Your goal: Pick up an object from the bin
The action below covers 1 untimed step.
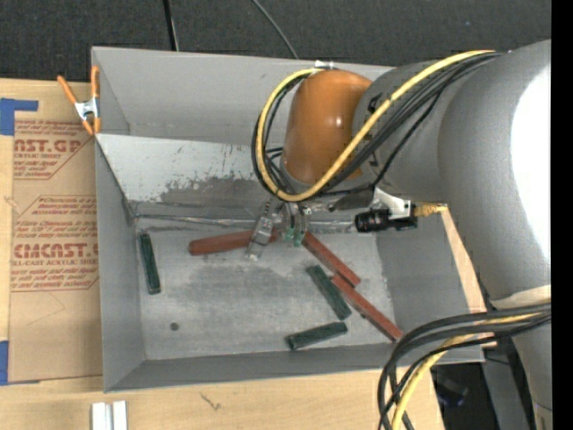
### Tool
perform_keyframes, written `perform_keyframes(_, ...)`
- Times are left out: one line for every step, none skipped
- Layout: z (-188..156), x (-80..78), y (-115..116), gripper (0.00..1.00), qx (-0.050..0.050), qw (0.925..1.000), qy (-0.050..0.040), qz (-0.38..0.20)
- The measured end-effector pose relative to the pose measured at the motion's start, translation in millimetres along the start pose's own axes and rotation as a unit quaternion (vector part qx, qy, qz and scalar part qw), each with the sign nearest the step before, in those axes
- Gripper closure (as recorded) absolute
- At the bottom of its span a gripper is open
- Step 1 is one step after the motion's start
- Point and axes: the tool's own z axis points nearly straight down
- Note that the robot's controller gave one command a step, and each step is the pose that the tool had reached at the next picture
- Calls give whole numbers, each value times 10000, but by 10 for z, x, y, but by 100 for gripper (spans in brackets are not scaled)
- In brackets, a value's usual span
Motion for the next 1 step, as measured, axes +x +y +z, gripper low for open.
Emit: perform_keyframes(-123, -6, 5, 100, -7, 10000, -12, 1)
